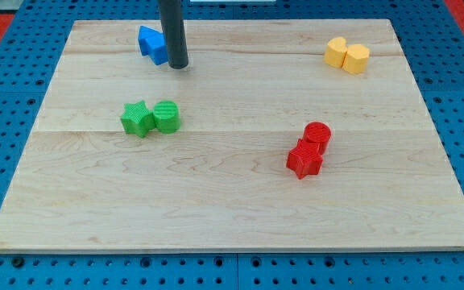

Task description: Separate the yellow heart and yellow hexagon

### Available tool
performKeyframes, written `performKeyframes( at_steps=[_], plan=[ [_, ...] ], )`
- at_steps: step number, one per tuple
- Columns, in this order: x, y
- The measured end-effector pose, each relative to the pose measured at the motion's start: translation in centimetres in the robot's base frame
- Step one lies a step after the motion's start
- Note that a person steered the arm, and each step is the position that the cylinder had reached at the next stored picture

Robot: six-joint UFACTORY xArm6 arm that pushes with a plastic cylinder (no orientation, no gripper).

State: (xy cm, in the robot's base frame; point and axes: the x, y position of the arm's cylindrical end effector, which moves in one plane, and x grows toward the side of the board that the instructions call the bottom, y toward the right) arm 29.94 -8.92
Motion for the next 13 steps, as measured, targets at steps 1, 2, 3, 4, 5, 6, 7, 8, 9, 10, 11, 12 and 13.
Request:
performKeyframes(
  at_steps=[1, 2, 3, 4, 5, 6, 7, 8, 9, 10, 11, 12, 13],
  plan=[
    [0.0, 2.5],
    [-2.3, 9.0],
    [-6.7, 11.3],
    [-9.5, 14.5],
    [-10.6, 20.6],
    [-10.6, 26.9],
    [-9.4, 32.8],
    [-8.0, 36.5],
    [-2.6, 35.2],
    [0.2, 35.1],
    [-0.2, 34.0],
    [-0.8, 28.1],
    [-0.9, 22.9]
  ],
)
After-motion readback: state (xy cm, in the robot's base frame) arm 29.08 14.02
